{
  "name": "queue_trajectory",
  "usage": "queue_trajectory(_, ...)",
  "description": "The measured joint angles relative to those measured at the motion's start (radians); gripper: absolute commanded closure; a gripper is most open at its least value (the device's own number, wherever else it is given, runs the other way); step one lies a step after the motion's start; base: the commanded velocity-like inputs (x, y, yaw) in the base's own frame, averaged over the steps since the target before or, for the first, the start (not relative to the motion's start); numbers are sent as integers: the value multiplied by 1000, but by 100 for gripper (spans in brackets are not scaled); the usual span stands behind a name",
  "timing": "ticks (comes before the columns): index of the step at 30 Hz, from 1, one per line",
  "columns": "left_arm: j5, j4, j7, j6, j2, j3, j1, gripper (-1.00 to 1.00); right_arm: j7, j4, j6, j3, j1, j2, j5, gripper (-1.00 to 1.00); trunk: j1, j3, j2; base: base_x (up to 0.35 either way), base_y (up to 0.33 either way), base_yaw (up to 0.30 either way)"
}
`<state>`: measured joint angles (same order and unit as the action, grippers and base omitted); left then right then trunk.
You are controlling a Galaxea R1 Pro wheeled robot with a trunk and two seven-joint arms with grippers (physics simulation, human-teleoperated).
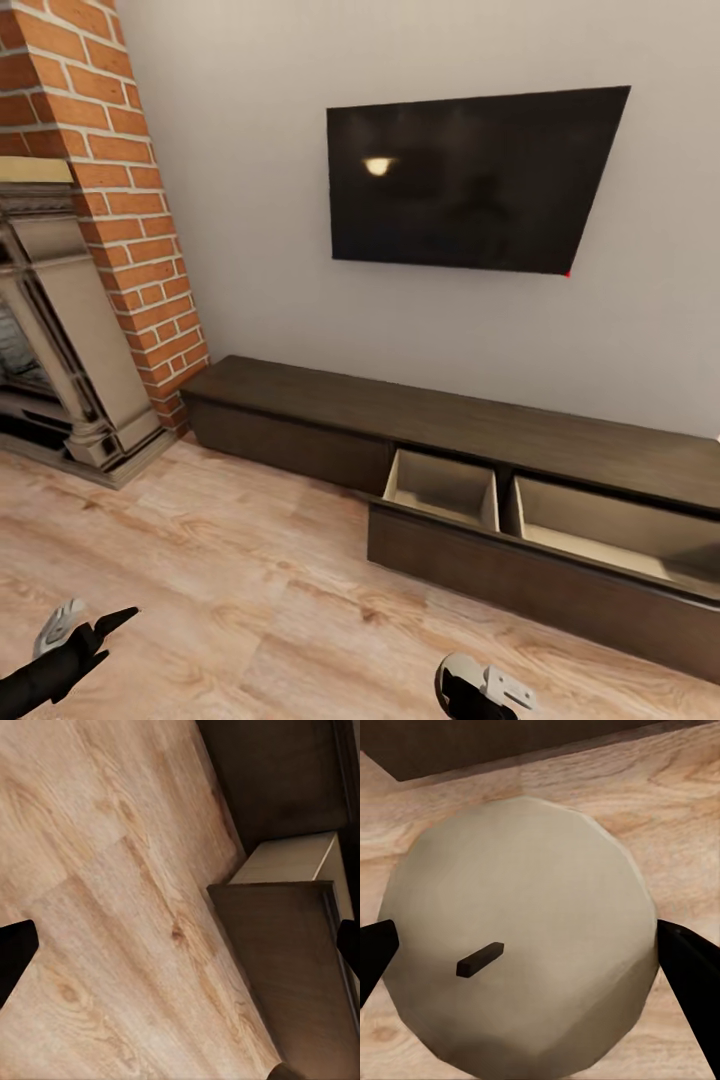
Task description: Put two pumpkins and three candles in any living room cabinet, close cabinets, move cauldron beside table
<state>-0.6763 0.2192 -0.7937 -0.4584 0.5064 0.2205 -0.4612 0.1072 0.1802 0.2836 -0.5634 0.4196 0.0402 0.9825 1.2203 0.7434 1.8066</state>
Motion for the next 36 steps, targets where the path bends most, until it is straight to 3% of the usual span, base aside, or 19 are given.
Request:
queue_trajectory(8,0,-1,1,0,0,0,0,-100,-1,0,1,0,0,0,0,100,0,0,0,145,260,101)
queue_trajectory(36,1,-2,1,1,0,-2,1,-100,-1,0,0,-1,0,1,-1,100,0,0,0,54,259,272)
